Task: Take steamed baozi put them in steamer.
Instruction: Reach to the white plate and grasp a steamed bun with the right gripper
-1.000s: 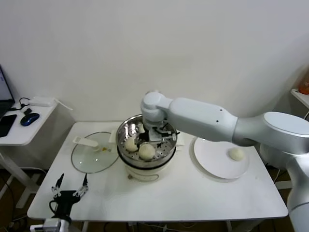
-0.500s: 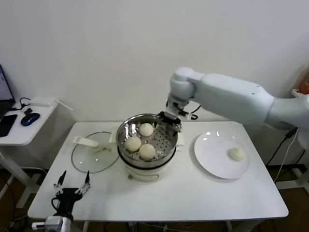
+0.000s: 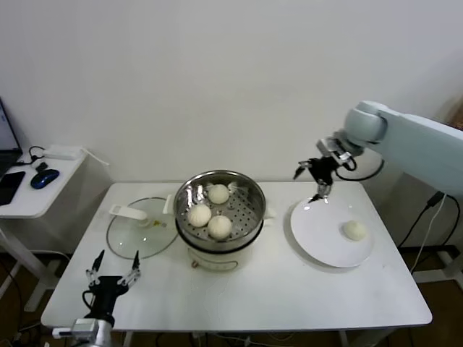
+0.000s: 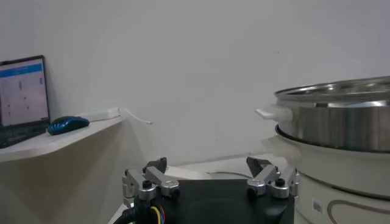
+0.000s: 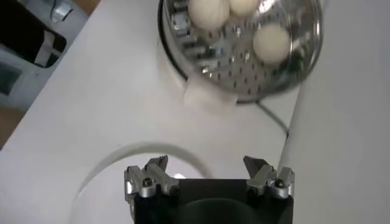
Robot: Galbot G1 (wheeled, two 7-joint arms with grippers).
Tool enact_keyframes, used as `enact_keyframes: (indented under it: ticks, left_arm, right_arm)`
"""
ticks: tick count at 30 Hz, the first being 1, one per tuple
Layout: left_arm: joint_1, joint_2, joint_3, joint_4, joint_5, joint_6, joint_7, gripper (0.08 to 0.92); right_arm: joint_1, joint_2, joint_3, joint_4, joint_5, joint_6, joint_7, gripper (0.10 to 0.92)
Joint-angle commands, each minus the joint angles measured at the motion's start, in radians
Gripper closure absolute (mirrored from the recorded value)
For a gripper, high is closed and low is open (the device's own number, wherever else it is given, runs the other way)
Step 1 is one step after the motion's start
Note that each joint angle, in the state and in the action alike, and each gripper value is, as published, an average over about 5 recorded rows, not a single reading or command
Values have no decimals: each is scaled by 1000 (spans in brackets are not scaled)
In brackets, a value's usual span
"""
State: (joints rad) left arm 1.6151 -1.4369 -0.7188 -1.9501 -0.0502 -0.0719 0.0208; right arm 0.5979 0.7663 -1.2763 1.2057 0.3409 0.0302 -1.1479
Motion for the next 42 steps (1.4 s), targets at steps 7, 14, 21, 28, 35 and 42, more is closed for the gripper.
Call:
enact_keyframes:
  ticks: [7,14,21,28,35,42]
  left_arm:
    - [11,-1,1,-17,3,-3,1,177]
    - [27,-1,-11,-18,3,-9,1,177]
    - [31,-1,-19,-16,2,-8,0,177]
    - [34,0,-23,-15,1,-6,0,177]
    - [40,-5,-19,-13,3,-7,0,177]
    - [45,-12,-18,-13,2,-10,0,177]
  right_arm:
    - [-515,-215,452,-140,-505,70,-12,203]
    - [-595,-111,570,-311,-551,95,-8,203]
    - [-601,-5,610,-415,-593,107,12,203]
    - [-597,76,636,-520,-595,103,6,203]
    - [-599,115,644,-575,-618,103,-1,203]
    - [-607,145,683,-628,-656,107,-3,203]
